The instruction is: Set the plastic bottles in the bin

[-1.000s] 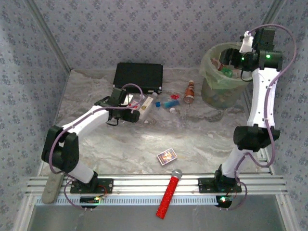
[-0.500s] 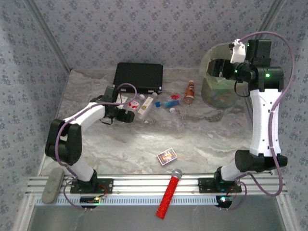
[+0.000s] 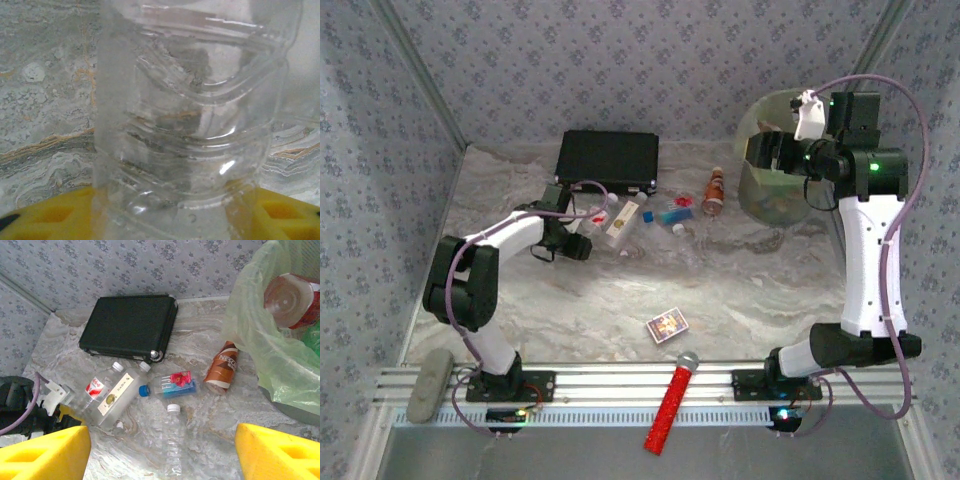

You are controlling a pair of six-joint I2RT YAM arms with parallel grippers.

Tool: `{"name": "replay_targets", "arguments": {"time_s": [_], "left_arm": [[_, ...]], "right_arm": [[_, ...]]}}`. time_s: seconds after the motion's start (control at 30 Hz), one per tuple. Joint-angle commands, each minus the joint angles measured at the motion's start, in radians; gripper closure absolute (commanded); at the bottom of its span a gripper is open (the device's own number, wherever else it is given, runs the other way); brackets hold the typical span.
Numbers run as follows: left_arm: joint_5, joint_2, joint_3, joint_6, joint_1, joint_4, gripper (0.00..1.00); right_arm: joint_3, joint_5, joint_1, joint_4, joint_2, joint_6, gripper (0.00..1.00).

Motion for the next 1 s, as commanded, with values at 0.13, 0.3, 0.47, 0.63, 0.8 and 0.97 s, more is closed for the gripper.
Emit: {"name": "replay_targets", "arguments": {"time_s": [0.13, 0.3, 0.47, 0.63, 0.8, 0.97], "left_arm": [[-0.026, -0.112, 0.014, 0.012, -0.003, -0.051, 0.48], [-0.034, -0.278, -0.007, -0.014, -0.004, -0.058, 0.47], [0.047, -0.448, -0.064, -0.109, -0.041, 0.080, 0.47], [0.080, -0.521, -0.108, -0.205, -0.142, 0.248, 0.47], [0.125, -0.521, -0.133, -0.270, -0.178, 0.365, 0.47], [0.155, -0.524, -0.145, -0.275, -0.200, 0.406, 0.47]], "right_arm": [[-0.007, -0.078, 0.074, 0.083, -0.024, 0.030, 0.23], [-0.053, -0.168, 0.204, 0.216, 0.004, 0.084, 0.23], [-0.076, -0.160, 0.338, 0.318, 0.086, 0.116, 0.22], [-0.034, -0.151, 0.431, 0.359, 0.210, 0.143, 0.12], [0.017, -0.179, 0.487, 0.368, 0.308, 0.132, 0.04], [0.045, -0.207, 0.492, 0.361, 0.364, 0.124, 0.00]]}}
